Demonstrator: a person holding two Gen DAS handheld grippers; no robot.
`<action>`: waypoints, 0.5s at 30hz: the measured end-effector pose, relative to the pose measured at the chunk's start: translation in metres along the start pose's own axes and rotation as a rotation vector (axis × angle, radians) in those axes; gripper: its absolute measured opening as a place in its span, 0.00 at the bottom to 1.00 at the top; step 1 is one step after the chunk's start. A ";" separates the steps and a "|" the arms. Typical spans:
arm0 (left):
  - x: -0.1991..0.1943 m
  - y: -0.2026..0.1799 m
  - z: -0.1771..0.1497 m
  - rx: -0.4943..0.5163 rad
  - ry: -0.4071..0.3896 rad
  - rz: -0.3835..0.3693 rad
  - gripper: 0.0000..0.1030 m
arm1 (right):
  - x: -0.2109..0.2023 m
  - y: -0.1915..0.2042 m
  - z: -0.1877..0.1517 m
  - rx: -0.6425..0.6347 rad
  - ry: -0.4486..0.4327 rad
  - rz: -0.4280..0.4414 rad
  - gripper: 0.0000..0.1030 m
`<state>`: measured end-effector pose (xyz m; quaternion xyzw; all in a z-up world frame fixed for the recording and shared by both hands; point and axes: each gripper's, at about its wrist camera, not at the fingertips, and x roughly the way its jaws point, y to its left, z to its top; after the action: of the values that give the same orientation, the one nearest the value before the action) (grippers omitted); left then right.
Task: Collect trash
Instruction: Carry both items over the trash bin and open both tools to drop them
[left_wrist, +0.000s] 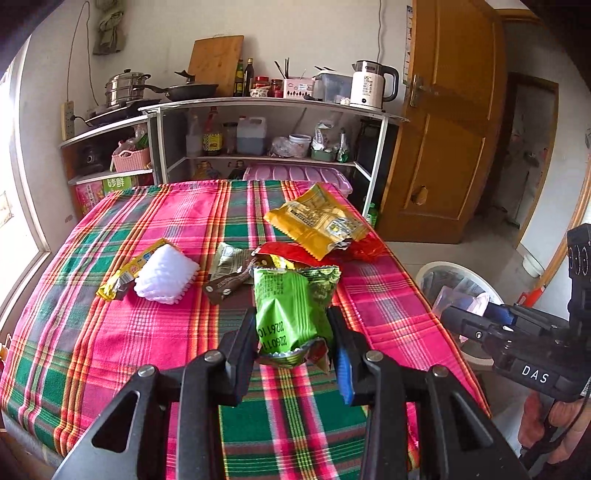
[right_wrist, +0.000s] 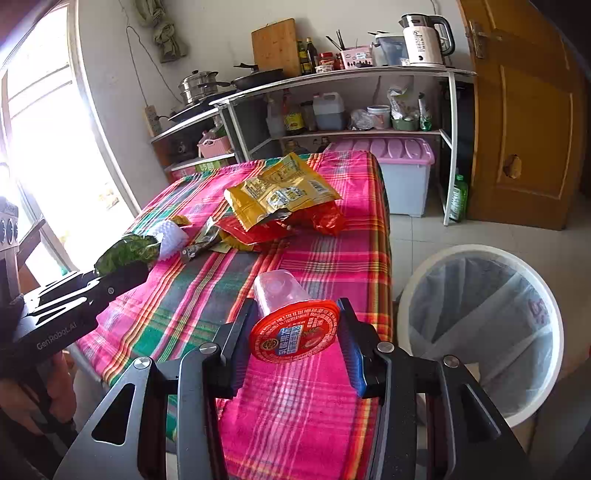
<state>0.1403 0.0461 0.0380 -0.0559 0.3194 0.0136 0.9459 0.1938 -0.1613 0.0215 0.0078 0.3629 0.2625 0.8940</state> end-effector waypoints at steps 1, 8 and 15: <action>0.000 -0.005 0.001 0.008 -0.001 -0.007 0.37 | -0.004 -0.003 -0.001 0.006 -0.006 -0.006 0.43; 0.006 -0.044 0.007 0.057 -0.010 -0.074 0.37 | -0.022 -0.035 -0.004 0.063 -0.038 -0.054 0.43; 0.024 -0.083 0.011 0.104 0.002 -0.158 0.37 | -0.036 -0.072 -0.010 0.132 -0.065 -0.118 0.43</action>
<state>0.1715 -0.0353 0.0400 -0.0315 0.3151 -0.0776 0.9454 0.1992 -0.2426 0.0220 0.0536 0.3500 0.1844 0.9169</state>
